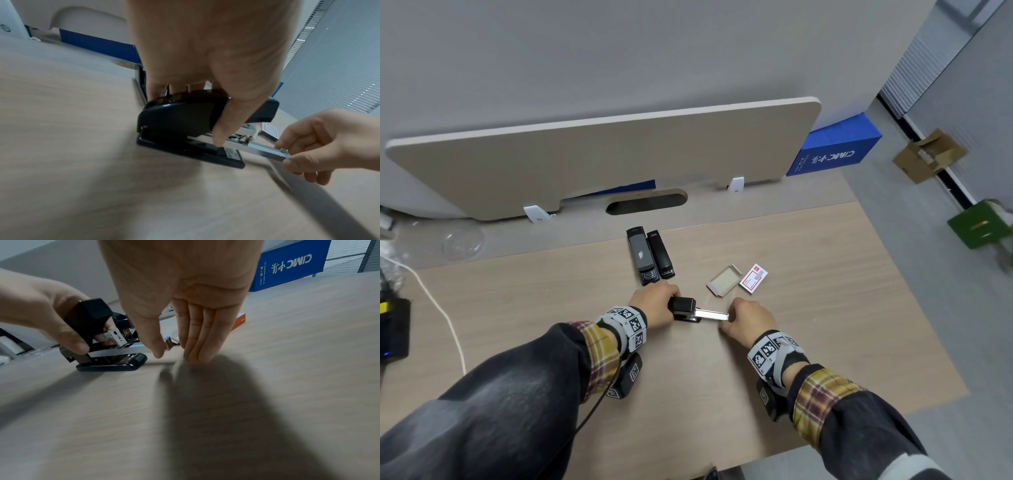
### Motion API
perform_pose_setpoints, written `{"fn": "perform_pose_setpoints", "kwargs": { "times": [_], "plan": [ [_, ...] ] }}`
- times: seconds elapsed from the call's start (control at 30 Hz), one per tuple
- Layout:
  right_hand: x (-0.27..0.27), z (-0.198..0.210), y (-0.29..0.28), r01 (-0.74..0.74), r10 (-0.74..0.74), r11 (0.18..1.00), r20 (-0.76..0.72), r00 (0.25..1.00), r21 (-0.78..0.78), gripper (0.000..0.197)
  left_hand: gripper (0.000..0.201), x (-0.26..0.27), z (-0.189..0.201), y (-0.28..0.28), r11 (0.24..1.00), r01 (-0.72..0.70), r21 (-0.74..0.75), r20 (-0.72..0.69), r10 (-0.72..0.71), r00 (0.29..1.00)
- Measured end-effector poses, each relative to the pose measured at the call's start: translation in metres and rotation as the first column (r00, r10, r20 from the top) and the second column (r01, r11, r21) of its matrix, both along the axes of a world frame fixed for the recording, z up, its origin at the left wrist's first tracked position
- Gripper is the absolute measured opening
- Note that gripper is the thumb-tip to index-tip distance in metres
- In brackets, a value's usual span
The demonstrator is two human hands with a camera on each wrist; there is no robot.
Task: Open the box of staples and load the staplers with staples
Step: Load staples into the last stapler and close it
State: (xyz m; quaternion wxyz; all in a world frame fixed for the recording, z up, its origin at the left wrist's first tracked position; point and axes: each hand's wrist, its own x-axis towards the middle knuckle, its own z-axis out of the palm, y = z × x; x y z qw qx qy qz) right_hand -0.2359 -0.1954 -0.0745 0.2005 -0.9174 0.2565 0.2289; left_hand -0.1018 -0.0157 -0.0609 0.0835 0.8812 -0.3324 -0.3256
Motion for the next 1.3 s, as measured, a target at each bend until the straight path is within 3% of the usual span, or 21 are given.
{"fn": "perform_pose_setpoints", "kwargs": {
  "times": [0.2, 0.3, 0.43, 0.63, 0.87, 1.03, 1.2, 1.3],
  "plan": [
    [0.007, 0.002, 0.008, 0.085, -0.084, 0.996, 0.021, 0.996, -0.031, 0.024, 0.032, 0.006, -0.01, 0.016, 0.998, -0.052, 0.03, 0.009, 0.051, 0.999],
    [0.014, 0.003, 0.012, 0.179, -0.184, 0.982, 0.084, 0.979, 0.06, 0.019, 0.036, 0.009, -0.012, 0.017, 0.998, -0.062, 0.014, 0.036, 0.061, 0.997],
    [0.025, 0.002, 0.024, 0.132, -0.161, 0.973, 0.15, 0.975, 0.191, 0.018, 0.035, 0.008, -0.014, 0.015, 0.994, -0.106, -0.01, 0.049, 0.106, 0.993],
    [0.028, -0.018, 0.034, 0.213, -0.325, 0.896, 0.247, 0.913, 0.39, 0.029, 0.033, 0.008, -0.019, 0.016, 0.992, -0.127, -0.027, 0.089, 0.129, 0.988],
    [0.039, -0.027, 0.049, 0.265, -0.42, 0.83, 0.238, 0.876, 0.49, 0.023, 0.035, 0.01, -0.021, 0.016, 0.992, -0.12, -0.032, 0.104, 0.122, 0.987],
    [0.041, -0.023, 0.04, 0.245, -0.392, 0.85, 0.249, 0.886, 0.465, 0.019, 0.035, 0.01, -0.02, 0.015, 0.993, -0.115, -0.032, 0.099, 0.118, 0.988],
    [0.049, -0.027, 0.038, 0.318, -0.532, 0.732, 0.212, 0.82, 0.603, 0.012, 0.035, 0.01, -0.022, 0.015, 0.994, -0.103, -0.036, 0.11, 0.106, 0.988],
    [0.053, -0.026, 0.04, 0.358, -0.602, 0.652, 0.17, 0.78, 0.668, 0.019, 0.035, 0.008, -0.026, 0.017, 0.995, -0.092, -0.048, 0.13, 0.098, 0.987]
  ]
}}
